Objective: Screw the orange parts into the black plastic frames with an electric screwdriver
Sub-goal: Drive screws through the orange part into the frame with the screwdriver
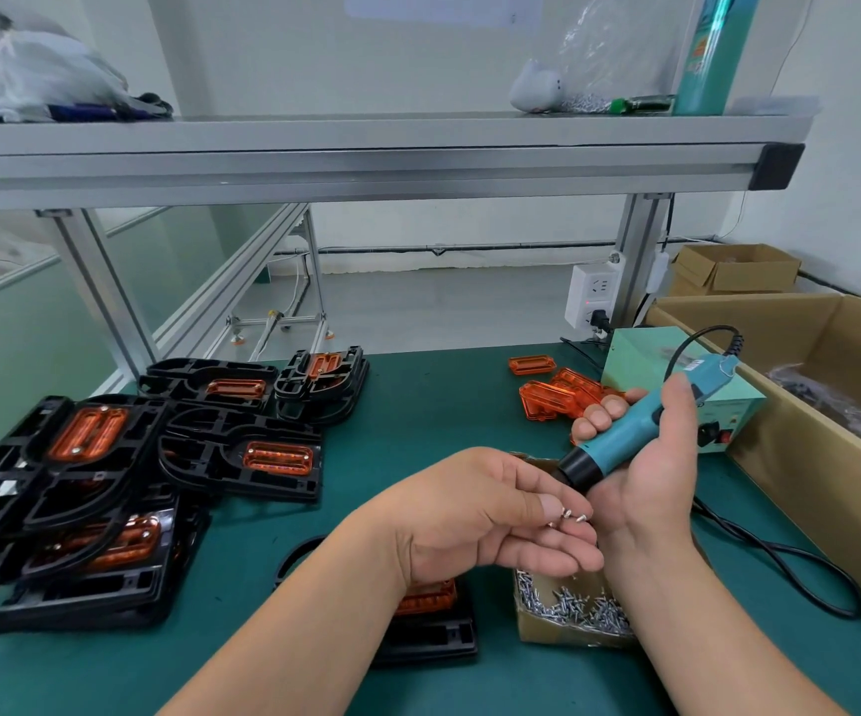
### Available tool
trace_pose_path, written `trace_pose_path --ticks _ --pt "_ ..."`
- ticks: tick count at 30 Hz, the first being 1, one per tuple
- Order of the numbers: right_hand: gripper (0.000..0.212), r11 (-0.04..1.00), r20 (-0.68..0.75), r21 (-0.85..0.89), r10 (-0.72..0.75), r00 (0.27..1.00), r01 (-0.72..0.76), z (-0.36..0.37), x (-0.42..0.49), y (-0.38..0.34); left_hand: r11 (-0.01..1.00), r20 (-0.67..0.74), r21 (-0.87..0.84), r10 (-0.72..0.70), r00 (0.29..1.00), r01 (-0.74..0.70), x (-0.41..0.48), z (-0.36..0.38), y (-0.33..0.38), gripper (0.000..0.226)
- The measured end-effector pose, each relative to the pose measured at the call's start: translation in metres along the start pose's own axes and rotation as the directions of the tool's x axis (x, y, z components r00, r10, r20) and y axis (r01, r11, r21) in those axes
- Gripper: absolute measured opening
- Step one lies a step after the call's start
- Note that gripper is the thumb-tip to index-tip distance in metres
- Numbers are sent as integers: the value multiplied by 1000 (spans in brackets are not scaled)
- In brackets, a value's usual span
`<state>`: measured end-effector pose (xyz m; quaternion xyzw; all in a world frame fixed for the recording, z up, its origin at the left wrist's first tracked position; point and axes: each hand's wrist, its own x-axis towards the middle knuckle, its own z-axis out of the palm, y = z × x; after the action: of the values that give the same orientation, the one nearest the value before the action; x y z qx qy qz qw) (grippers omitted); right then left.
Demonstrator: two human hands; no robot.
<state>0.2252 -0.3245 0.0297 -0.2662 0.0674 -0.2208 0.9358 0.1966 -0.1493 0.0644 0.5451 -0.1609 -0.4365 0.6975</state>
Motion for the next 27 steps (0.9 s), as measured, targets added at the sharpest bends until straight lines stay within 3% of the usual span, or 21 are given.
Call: trace_pose_path --ticks 12,27 --pt "38 1000 -18 10 0 1000 0 2 -1 -1 991 -65 136 -6 998 15 7 6 -9 11" --pt "36 1000 -17 3 -6 1000 6 3 -1 -2 996 -28 84 -29 999 32 7 3 -9 19"
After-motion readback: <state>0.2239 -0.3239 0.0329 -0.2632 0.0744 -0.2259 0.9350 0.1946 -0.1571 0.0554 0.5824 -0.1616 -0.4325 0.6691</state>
